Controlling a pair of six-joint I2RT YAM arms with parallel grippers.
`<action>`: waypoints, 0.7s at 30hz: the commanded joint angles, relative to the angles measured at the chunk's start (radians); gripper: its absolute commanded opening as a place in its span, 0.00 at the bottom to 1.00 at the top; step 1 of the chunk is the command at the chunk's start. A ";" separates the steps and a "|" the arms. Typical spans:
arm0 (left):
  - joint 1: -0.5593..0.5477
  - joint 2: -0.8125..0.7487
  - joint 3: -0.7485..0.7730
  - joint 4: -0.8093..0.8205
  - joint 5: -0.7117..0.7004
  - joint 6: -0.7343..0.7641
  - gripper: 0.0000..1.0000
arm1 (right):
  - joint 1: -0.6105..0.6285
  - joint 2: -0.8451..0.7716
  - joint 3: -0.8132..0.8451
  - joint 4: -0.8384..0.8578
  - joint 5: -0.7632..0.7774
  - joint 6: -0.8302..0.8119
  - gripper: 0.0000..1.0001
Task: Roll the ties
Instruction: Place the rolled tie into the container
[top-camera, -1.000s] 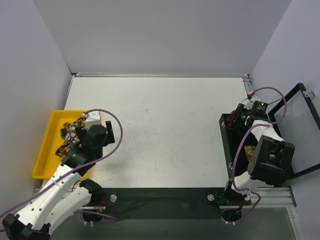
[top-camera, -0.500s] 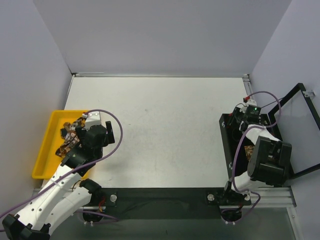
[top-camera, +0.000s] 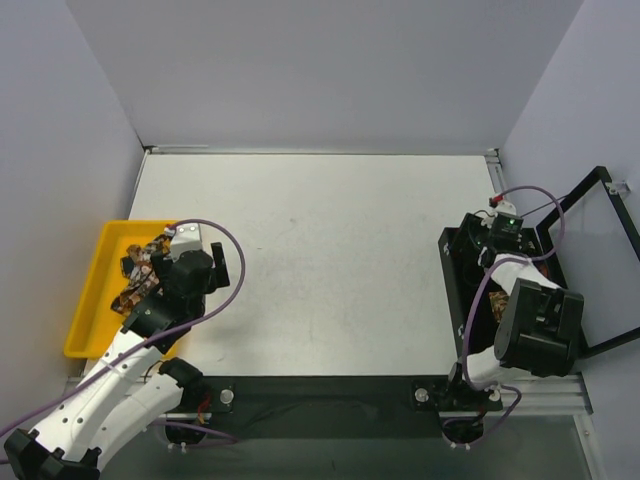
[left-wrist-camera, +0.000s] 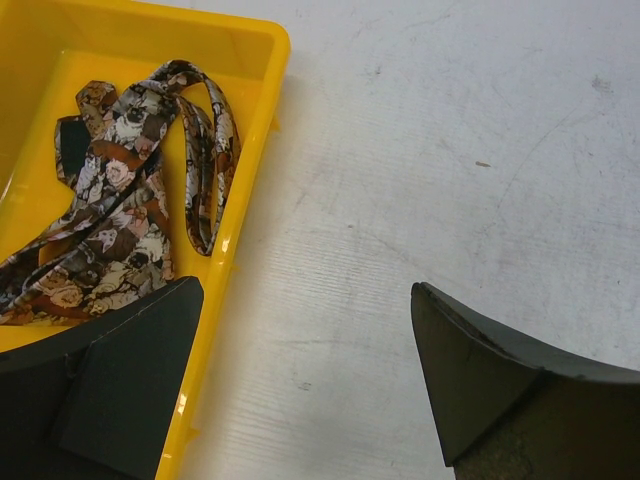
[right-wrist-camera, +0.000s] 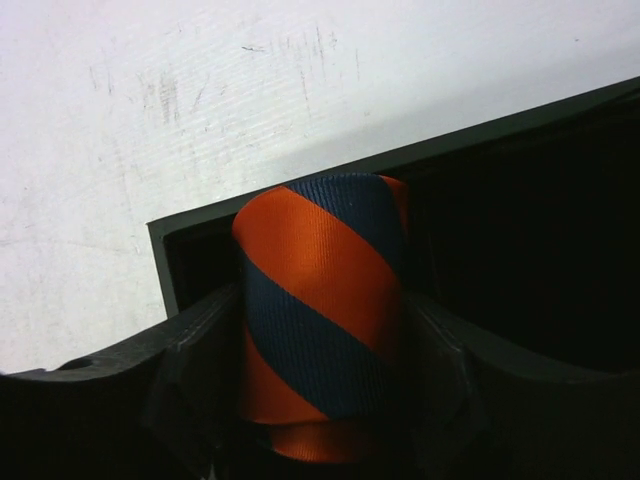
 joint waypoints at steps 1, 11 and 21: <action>-0.003 -0.017 0.001 0.045 -0.019 0.019 0.97 | 0.014 -0.047 -0.029 -0.091 -0.006 0.000 0.62; -0.003 -0.038 -0.004 0.048 -0.016 0.026 0.97 | 0.014 -0.170 0.017 -0.195 0.012 -0.028 0.68; -0.002 -0.063 -0.005 0.046 -0.022 0.029 0.97 | 0.008 -0.279 0.130 -0.313 0.079 0.000 0.69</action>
